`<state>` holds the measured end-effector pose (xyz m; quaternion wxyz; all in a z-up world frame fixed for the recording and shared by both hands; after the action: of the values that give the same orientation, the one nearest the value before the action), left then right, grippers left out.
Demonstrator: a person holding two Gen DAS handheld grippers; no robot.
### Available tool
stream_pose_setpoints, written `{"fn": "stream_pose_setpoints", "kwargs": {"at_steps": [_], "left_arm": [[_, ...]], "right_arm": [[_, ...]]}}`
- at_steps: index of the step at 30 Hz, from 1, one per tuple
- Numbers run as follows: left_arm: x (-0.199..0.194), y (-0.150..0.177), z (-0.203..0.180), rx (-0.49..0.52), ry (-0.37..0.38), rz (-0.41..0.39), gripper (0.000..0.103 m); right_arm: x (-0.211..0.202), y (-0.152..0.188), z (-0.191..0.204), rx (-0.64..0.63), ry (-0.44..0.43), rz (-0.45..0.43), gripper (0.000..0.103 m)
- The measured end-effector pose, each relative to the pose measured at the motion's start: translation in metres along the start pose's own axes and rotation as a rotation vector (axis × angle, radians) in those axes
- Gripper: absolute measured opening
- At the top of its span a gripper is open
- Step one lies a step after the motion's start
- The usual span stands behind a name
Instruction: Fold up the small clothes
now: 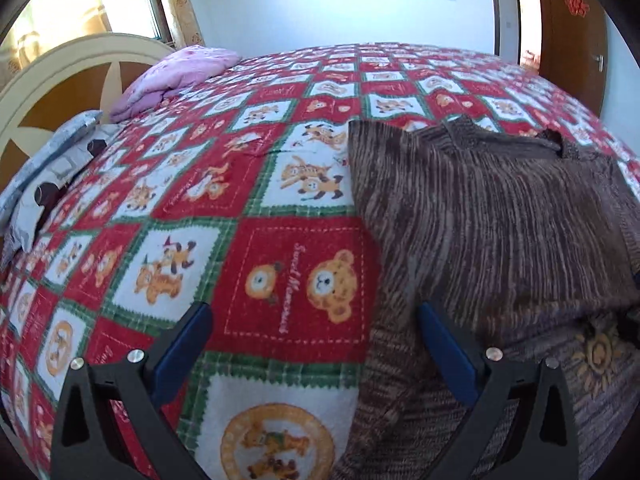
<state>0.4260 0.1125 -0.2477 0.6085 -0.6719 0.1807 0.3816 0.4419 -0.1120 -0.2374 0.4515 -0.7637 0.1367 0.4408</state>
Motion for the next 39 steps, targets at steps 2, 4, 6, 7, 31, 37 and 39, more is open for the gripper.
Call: {"fn": "stream_pose_setpoints", "kwargs": {"at_steps": [2, 4, 6, 7, 31, 37, 39], "left_arm": [[-0.005, -0.004, 0.002, -0.018, 0.007, -0.019, 0.103], [-0.015, -0.013, 0.004, -0.056, 0.019, -0.053, 0.103], [-0.026, -0.023, 0.003, -0.099, 0.048, -0.093, 0.103], [-0.028, -0.026, 0.0, -0.105, 0.055, -0.095, 0.103], [-0.019, 0.009, -0.003, -0.054, 0.015, -0.035, 0.103], [-0.021, 0.015, -0.003, -0.037, 0.008, -0.035, 0.103], [-0.024, 0.015, -0.003, -0.034, 0.0, -0.039, 0.103]], "right_arm": [[-0.008, -0.006, 0.001, -0.001, 0.005, -0.026, 0.059], [-0.023, -0.022, -0.003, 0.056, -0.018, -0.108, 0.059], [-0.029, -0.037, -0.007, 0.086, -0.001, -0.163, 0.059], [-0.025, -0.042, -0.007, 0.086, 0.005, -0.159, 0.059], [0.009, -0.014, 0.021, 0.073, -0.014, -0.076, 0.06], [0.011, -0.012, 0.023, 0.051, 0.006, -0.071, 0.061], [0.008, -0.012, 0.022, 0.061, 0.005, -0.074, 0.061]]}}
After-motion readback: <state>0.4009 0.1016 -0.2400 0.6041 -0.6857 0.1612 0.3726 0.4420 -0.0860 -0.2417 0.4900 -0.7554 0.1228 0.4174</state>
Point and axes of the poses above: each gripper's, at about its wrist camera, not at the fingertips, and x roughly the way its jaws point, z to its left, y to its underside, the point moved 10 cm from there along x, roughly the way its jaws point, and after that the axes turned 9 degrees about -x, right-handed, at the moved point
